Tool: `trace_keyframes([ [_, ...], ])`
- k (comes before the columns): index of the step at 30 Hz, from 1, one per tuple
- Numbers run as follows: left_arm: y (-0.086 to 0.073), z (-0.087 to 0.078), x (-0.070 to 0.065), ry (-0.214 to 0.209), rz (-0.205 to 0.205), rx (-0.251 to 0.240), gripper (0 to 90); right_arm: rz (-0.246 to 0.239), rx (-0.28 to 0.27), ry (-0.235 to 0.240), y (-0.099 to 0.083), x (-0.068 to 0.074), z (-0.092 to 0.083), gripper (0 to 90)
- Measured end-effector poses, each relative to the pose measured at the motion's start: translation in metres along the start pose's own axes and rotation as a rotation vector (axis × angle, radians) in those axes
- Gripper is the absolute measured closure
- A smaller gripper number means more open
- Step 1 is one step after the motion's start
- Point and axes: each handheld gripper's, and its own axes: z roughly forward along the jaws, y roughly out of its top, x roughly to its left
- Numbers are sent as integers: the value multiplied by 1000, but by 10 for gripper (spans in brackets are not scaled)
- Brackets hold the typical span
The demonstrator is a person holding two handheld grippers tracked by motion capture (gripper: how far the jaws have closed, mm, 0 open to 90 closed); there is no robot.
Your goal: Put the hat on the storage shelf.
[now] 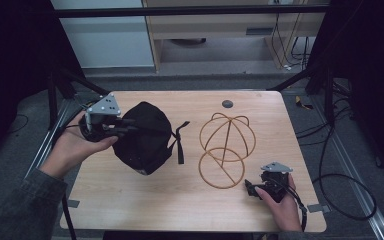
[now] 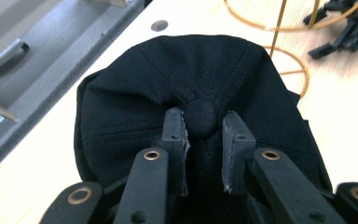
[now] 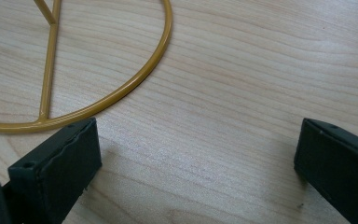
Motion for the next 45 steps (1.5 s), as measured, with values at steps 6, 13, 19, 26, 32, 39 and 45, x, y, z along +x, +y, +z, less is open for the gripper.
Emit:
trace_keyframes([
  [6,12,-19,-3,18,15,-32,745,2,0,-1,0,0,0,7],
  [13,27,-37,-9,30,44,-54,745,0,1,-2,0,0,0,7],
  [19,35,-49,-13,36,69,-65,746,0,1,-2,0,0,0,7],
  [26,43,-58,-16,34,84,-75,746,2,1,-4,0,0,0,6],
  [32,53,-61,-22,39,104,-74,746,1,0,-5,0,0,0,6],
  [39,67,-62,-32,51,134,-74,746,2,1,-4,0,0,0,7],
  [45,77,-72,-38,58,155,-102,746,3,1,-4,0,0,0,7],
])
